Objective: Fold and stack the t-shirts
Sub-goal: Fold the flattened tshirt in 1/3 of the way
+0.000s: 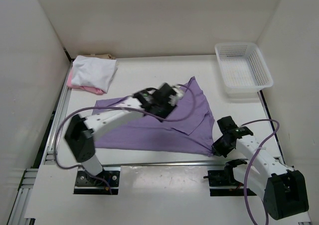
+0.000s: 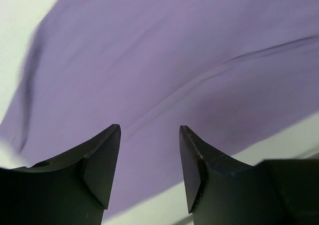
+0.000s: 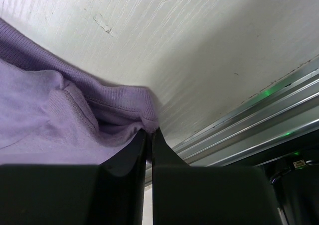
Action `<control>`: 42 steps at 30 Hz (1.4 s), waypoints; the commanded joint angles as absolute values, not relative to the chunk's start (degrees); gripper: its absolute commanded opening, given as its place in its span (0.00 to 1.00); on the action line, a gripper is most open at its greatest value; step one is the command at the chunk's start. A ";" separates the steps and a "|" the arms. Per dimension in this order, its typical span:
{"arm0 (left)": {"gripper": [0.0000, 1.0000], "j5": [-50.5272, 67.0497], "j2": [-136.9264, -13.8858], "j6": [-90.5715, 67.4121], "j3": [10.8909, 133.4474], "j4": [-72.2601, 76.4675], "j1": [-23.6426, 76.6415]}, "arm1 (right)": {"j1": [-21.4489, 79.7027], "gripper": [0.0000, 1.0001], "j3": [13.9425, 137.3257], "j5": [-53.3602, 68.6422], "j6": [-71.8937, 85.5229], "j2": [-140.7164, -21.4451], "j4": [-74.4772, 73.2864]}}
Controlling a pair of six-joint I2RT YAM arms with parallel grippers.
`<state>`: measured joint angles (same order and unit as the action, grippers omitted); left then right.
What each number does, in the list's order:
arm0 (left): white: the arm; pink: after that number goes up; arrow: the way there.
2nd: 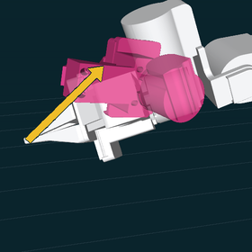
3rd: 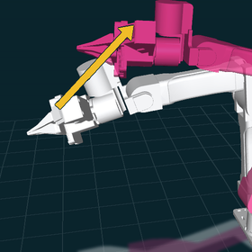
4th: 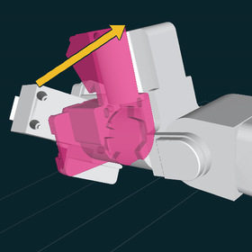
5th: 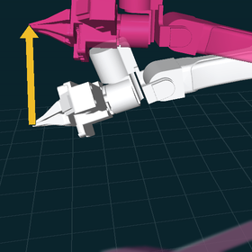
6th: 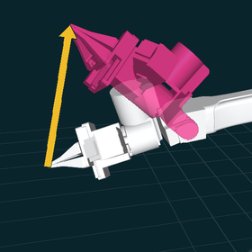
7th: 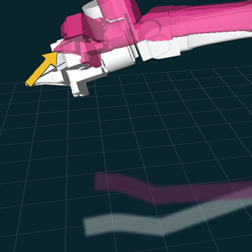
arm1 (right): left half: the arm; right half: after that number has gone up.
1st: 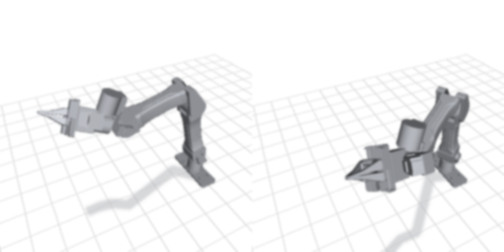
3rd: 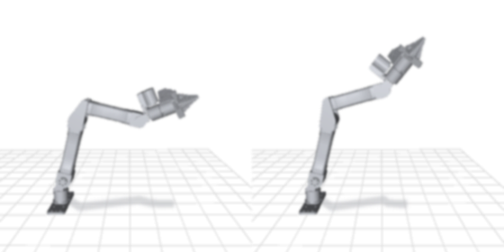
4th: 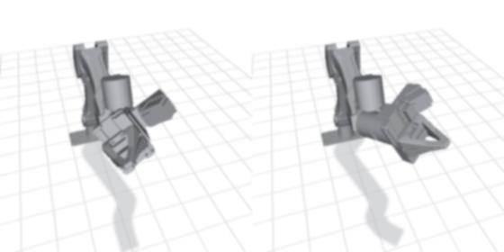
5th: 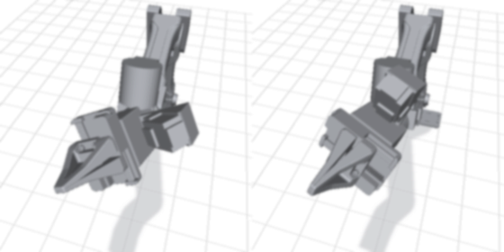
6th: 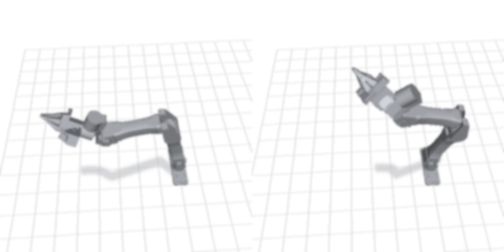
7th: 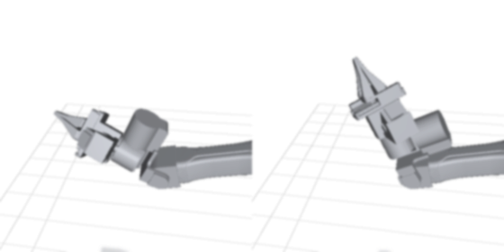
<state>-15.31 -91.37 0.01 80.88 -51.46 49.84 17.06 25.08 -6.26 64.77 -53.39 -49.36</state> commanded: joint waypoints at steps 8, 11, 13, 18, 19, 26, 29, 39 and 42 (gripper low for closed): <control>0.50 -1.58 -117.85 0.00 101.67 -40.25 62.31 | 15.21 0.00 25.58 -8.70 63.90 -53.70 -51.42; 0.47 -1.58 -121.72 0.00 104.05 -39.73 62.31 | 14.68 0.00 25.58 -8.70 63.19 -53.09 -51.94; 0.44 -0.97 -123.57 0.00 104.06 -39.73 62.31 | 14.68 0.00 25.58 -8.70 62.67 -52.47 -52.47; 0.42 -0.96 -124.45 0.00 101.35 -39.73 62.31 | 13.62 0.00 25.05 -8.70 62.67 -49.31 -53.00; 0.42 -0.97 -123.76 0.00 100.82 -39.73 62.31 | 13.10 0.00 25.05 -8.70 62.67 -49.31 -53.61; 0.49 4.66 -119.79 0.00 97.48 -42.28 62.31 | 12.57 0.00 25.05 -8.70 62.67 -48.69 -53.61; 0.49 4.66 -121.19 0.00 97.99 -42.28 62.31 | 12.57 0.00 25.05 -8.70 62.14 -48.69 -53.61; 0.45 4.66 -123.04 0.00 100.20 -42.80 62.31 | 12.57 0.00 25.05 -8.70 61.61 -48.69 -53.61; 0.34 4.13 -124.62 0.00 101.42 -42.80 62.31 | 12.57 0.00 25.05 -8.70 61.61 -48.69 -53.61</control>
